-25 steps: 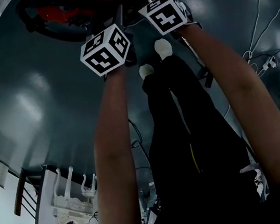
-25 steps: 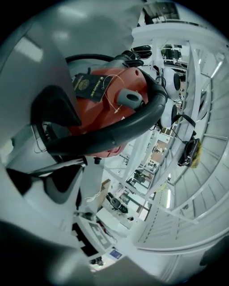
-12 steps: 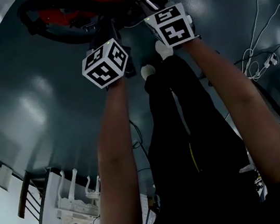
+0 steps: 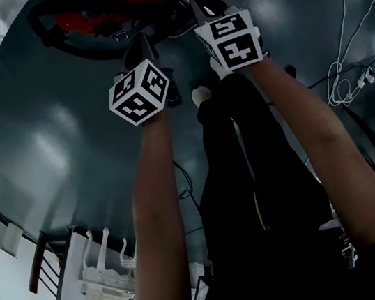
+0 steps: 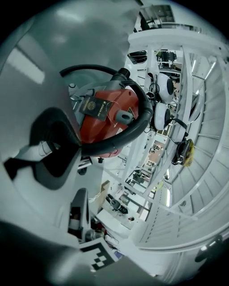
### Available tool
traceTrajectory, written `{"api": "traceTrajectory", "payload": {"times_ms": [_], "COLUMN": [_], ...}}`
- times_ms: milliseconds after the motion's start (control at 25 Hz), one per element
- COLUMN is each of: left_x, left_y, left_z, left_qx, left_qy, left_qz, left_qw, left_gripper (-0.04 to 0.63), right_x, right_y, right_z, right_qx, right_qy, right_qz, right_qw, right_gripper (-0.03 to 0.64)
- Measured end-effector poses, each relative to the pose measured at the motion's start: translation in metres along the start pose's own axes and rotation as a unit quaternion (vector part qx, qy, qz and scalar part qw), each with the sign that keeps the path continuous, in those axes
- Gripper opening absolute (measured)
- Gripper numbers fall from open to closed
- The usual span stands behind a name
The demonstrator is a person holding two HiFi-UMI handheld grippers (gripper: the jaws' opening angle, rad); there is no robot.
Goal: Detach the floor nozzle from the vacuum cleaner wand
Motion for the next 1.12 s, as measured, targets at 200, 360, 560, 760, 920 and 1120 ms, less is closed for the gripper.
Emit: {"api": "traceTrajectory", "payload": {"times_ms": [200, 360, 560, 760, 920, 1120], "left_x": [-0.023, -0.035, -0.05, -0.067, -0.076, -0.086], "left_y": [0.011, 0.02, 0.031, 0.038, 0.04, 0.044], "left_z": [-0.001, -0.004, -0.004, 0.001, 0.005, 0.005], "left_qx": [0.012, 0.027, 0.041, 0.026, 0.031, 0.058], "left_qy": [0.019, 0.032, 0.045, 0.049, 0.05, 0.053], "left_qz": [0.017, 0.03, 0.038, 0.046, 0.047, 0.05], "left_qw": [0.9996, 0.9987, 0.9974, 0.9974, 0.9972, 0.9957], "left_gripper": [0.009, 0.009, 0.009, 0.009, 0.009, 0.009], "right_x": [-0.022, -0.038, -0.056, -0.077, -0.088, -0.094], "right_y": [-0.008, -0.017, -0.027, -0.034, -0.04, -0.048], "right_z": [0.0, -0.002, -0.003, -0.004, -0.001, 0.002], "right_qx": [0.003, 0.004, 0.001, 0.01, 0.006, 0.005], "right_qy": [0.019, 0.037, 0.053, 0.075, 0.078, 0.081], "right_qz": [0.004, 0.003, 0.0, -0.004, -0.008, -0.011], "right_qw": [1.0, 0.999, 0.999, 0.997, 0.997, 0.997], "right_gripper": [-0.003, -0.003, -0.003, -0.003, -0.003, -0.003]}}
Point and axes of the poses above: the fingertips, and each gripper's own axes: x forward along the fingers, y to its right, z out of its underside, the point moved 8 cm from there along -x, backward along the fingers, and after that the axes turned 8 degrees about -z, right-handed, at the moved point
